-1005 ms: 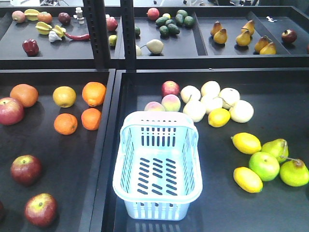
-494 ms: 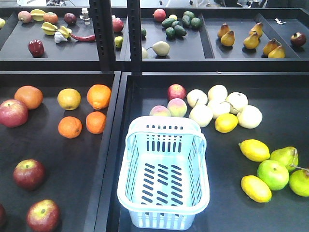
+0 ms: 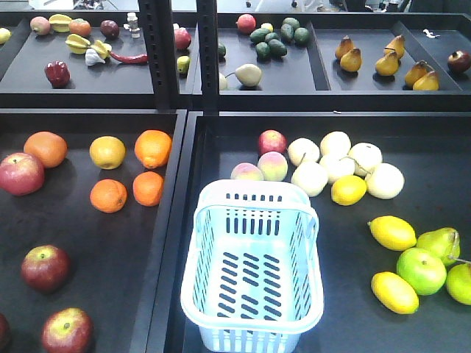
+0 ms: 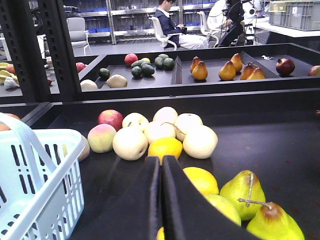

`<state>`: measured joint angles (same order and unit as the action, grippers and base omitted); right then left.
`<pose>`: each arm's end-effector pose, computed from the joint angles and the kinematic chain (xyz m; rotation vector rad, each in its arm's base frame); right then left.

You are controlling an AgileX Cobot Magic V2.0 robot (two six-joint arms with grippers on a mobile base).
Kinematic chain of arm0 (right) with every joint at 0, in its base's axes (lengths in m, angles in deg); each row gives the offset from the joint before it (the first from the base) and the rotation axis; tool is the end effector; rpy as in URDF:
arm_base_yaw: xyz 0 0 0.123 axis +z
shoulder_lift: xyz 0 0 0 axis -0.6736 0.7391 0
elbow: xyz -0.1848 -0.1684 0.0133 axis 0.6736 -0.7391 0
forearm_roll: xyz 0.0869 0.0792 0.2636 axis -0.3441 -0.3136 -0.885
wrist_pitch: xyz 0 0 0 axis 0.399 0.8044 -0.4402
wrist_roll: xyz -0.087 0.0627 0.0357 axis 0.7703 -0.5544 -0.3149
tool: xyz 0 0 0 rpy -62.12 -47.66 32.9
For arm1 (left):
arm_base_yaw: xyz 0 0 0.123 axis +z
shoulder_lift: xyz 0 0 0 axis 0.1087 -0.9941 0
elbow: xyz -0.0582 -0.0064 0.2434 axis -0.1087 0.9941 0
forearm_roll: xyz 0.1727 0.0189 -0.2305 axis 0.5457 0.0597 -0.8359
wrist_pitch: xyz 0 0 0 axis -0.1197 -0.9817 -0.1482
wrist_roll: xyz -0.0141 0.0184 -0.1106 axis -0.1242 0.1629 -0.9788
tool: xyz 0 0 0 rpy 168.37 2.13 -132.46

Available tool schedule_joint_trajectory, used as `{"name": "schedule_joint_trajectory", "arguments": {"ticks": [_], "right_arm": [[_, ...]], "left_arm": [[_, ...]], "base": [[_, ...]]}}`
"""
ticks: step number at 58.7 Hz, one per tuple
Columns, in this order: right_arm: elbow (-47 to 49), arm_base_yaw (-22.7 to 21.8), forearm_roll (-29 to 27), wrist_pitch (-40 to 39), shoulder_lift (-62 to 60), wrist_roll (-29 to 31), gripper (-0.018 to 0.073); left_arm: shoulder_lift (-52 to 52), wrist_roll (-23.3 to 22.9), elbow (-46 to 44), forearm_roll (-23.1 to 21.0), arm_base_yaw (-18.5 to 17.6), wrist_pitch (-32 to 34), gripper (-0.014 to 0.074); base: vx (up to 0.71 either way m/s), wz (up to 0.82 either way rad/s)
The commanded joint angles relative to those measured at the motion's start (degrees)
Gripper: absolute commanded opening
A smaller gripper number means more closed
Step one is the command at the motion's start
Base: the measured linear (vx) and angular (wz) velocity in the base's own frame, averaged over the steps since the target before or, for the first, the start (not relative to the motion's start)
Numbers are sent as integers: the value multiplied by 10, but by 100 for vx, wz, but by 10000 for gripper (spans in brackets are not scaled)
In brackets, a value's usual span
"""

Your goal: Pick three apples into basket with both arms

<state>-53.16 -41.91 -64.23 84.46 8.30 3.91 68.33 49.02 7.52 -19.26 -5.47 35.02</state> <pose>0.1549 0.0000 0.1860 0.0103 1.6482 0.0046 0.1511 0.0013 0.1949 -0.1264 1.5911 -0.1119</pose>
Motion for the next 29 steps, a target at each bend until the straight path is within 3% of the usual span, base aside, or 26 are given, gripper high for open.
{"name": "schedule_joint_trajectory", "arguments": {"ticks": [1,29], "right_arm": [[-6,0,2,-41,11,3,-5],[-6,0,2,-41,11,3,-5]], "left_arm": [[7,-4,-15,-1,0,43,-6],[7,-4,-15,-1,0,43,-6]], "base": [[1,1],[1,1]]}}
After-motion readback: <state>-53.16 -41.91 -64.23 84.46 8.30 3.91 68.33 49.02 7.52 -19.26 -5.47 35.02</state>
